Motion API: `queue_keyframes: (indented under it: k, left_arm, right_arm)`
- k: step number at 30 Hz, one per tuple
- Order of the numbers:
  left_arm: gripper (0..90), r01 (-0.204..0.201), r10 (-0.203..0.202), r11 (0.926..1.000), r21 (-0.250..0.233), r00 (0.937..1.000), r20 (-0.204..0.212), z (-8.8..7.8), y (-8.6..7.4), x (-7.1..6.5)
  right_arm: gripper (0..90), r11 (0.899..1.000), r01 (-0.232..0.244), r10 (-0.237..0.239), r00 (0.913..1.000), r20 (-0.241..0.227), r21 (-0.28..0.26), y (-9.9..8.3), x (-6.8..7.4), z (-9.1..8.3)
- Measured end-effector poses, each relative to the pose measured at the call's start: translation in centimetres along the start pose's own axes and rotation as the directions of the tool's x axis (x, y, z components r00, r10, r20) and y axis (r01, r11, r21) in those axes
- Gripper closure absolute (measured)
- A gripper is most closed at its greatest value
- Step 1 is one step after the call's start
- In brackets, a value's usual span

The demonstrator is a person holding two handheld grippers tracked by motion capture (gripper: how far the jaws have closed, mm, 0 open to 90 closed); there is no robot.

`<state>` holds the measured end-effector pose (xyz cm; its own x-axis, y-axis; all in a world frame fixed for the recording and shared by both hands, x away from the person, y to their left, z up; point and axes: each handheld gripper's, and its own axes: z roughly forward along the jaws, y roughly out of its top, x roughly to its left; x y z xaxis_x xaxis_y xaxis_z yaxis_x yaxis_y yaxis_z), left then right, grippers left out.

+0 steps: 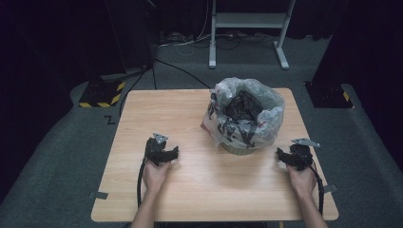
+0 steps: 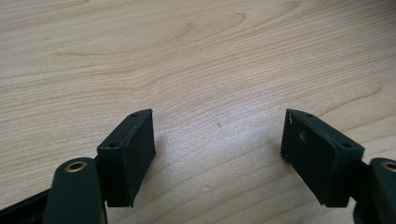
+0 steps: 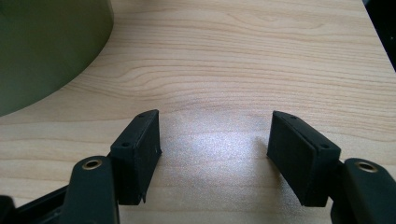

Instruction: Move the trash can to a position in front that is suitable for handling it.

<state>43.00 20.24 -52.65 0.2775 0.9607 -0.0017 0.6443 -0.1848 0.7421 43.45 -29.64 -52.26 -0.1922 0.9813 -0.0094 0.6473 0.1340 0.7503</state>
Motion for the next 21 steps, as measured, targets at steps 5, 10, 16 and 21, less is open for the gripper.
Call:
queue_keyframes:
  k: [5, 10, 16, 21]
  left_arm:
    - [24.6, 0.004, -0.004, 1.0, 0.002, 1.0, -0.004, 0.0, 0.0, -0.05]
    - [24.3, 0.004, -0.004, 1.0, 0.002, 1.0, -0.005, 0.02, 0.02, -0.07]
    - [22.6, 0.013, -0.013, 0.9999, 0.004, 0.9997, -0.018, 0.13, 0.12, -0.25]
    - [22.4, 0.02, -0.02, 0.9998, 0.005, 0.9996, -0.02, 0.16, 0.14, -0.36]
  right_arm:
    - [34.1, 1.0, -0.007, 0.007, 1.0, 0.007, 0.0, 0.03, 0.0, 0.04]
    - [32.0, 1.0, -0.003, 0.003, 1.0, -0.001, 0.006, 0.1, -0.04, 0.07]
    - [31.8, 0.999, -0.04, 0.041, 0.9983, -0.041, 0.012, 0.31, -0.59, 0.01]
    - [32.6, 0.998, -0.056, 0.056, 0.9969, -0.054, 0.01, 0.38, -0.75, -0.07]
